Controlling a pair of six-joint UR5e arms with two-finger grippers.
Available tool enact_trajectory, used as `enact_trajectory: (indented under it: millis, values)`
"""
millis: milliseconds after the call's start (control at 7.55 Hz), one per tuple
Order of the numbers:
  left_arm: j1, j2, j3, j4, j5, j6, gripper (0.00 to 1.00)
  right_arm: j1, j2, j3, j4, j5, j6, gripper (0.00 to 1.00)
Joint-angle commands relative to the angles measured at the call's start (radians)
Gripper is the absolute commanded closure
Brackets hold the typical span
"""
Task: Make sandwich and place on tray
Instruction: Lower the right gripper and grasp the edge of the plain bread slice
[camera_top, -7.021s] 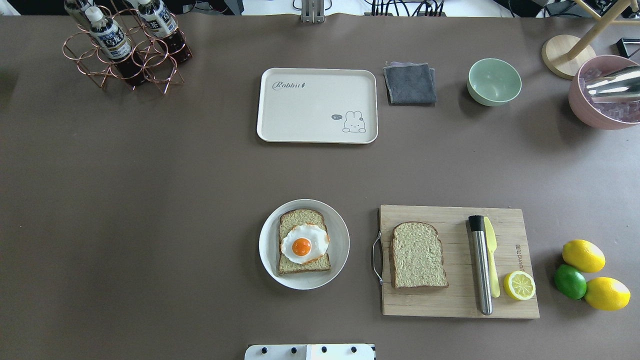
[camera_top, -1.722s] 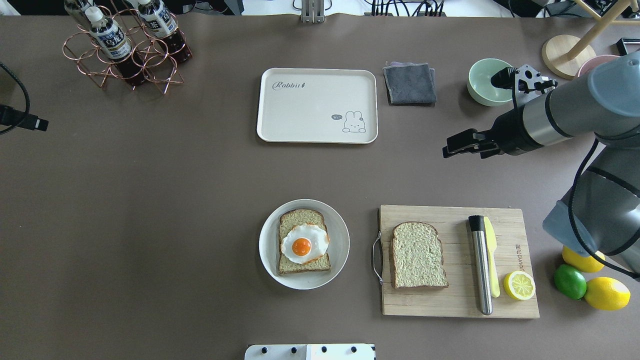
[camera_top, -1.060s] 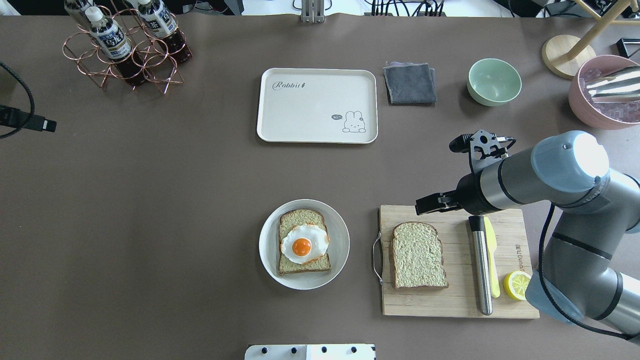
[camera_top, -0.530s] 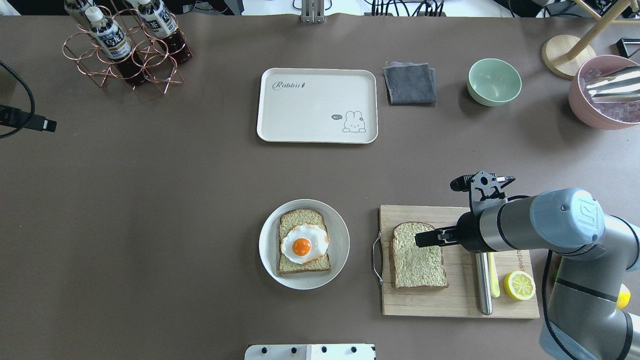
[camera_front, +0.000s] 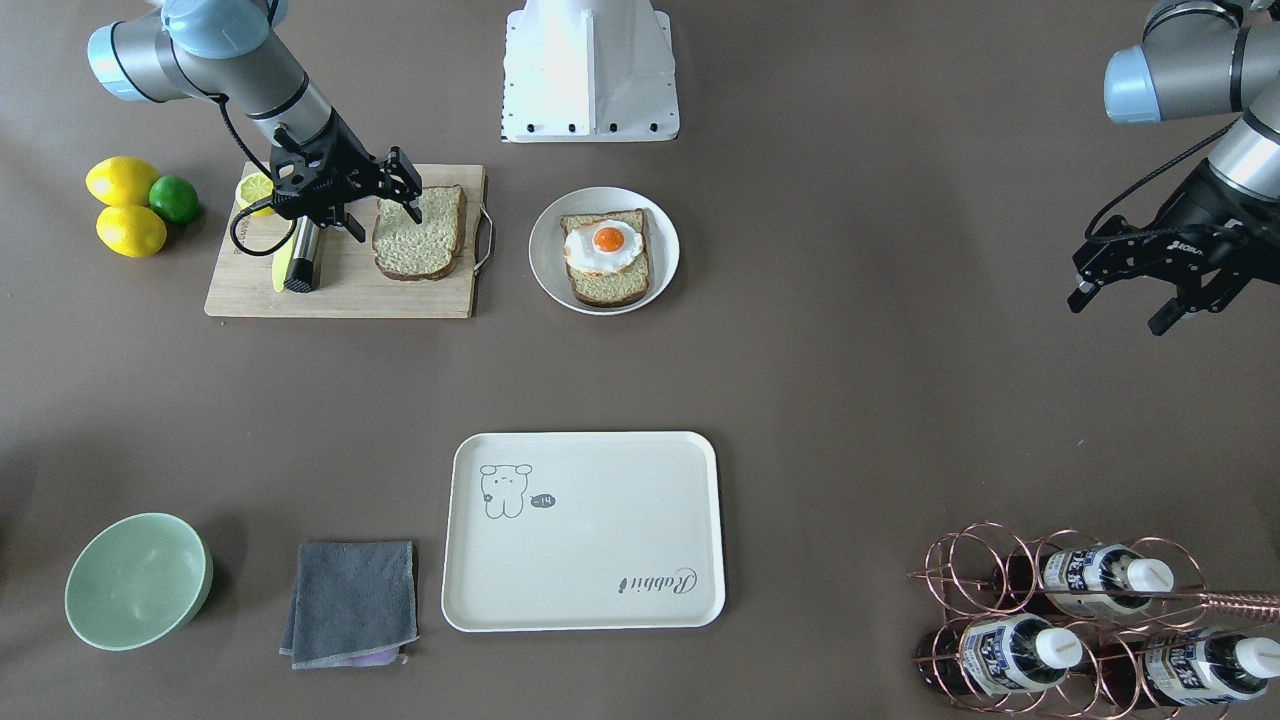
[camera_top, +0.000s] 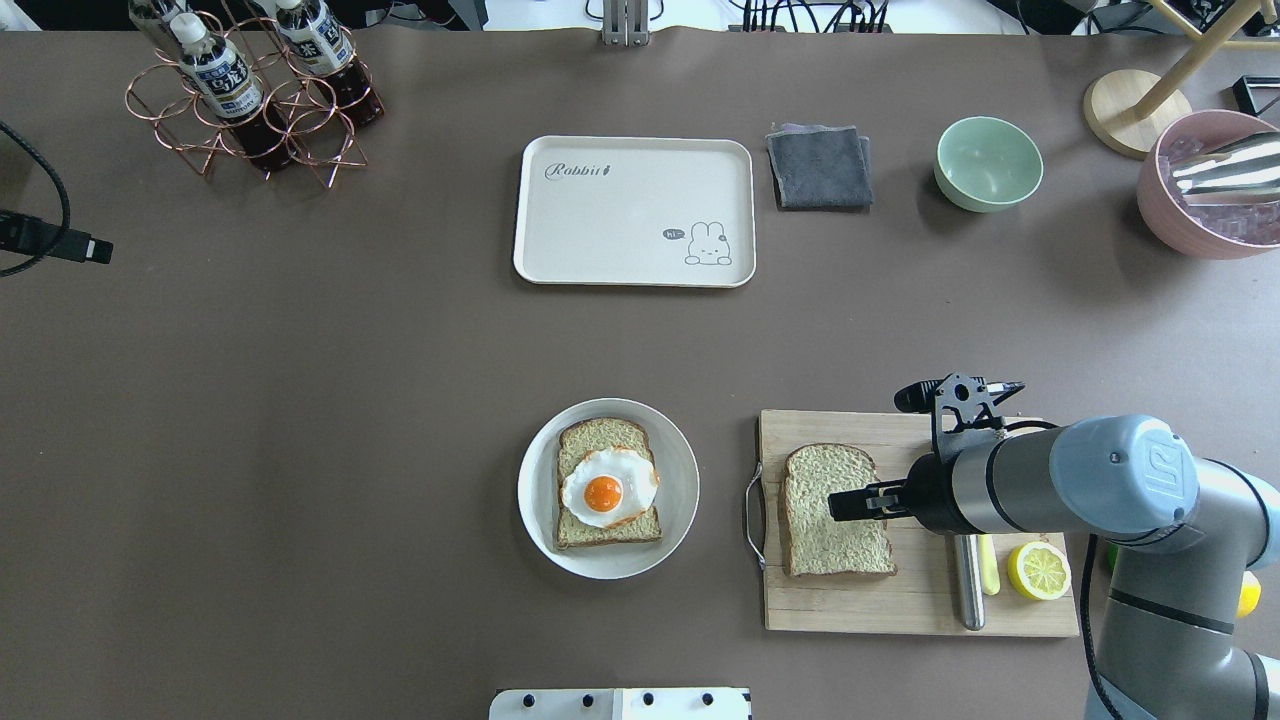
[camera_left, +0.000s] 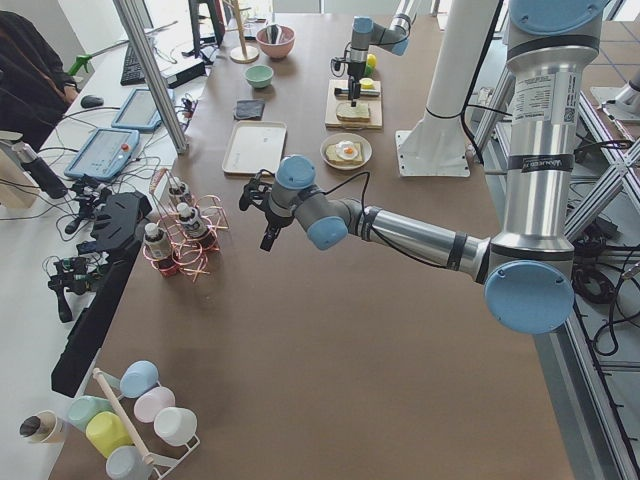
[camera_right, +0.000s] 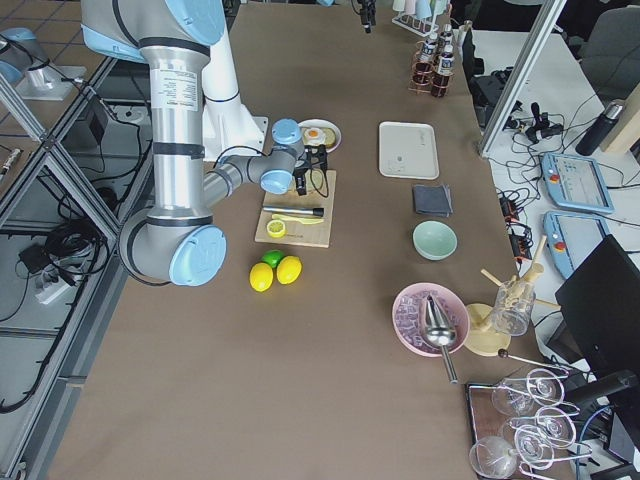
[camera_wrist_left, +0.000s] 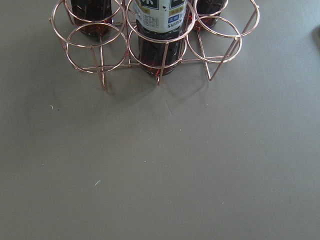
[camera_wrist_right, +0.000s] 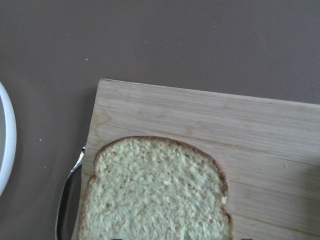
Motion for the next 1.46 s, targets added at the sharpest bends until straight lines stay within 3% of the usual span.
enact_trajectory:
  millis: [0, 132, 927, 1192, 1325]
  values:
    - [-0.004, 0.006, -0.005, -0.002, -0.002, 0.004, 0.02, -0.012, -0.015, 0.008, 0.000, -0.008, 0.018, 0.34]
    - [-0.006, 0.003, -0.005, -0.002, -0.002, 0.004, 0.02, -0.016, -0.019, 0.013, 0.000, -0.008, 0.018, 0.47]
    - [-0.006, -0.006, -0.001, -0.002, 0.000, 0.004, 0.02, -0.018, -0.038, 0.011, -0.001, -0.008, 0.018, 0.44]
    - [-0.006, -0.006, -0.001, -0.002, 0.000, 0.004, 0.02, -0.020, -0.039, 0.008, -0.001, -0.008, 0.020, 0.63]
    - [-0.006, -0.006, -0.001, -0.002, 0.000, 0.004, 0.02, -0.020, -0.038, 0.007, -0.003, -0.008, 0.021, 0.77]
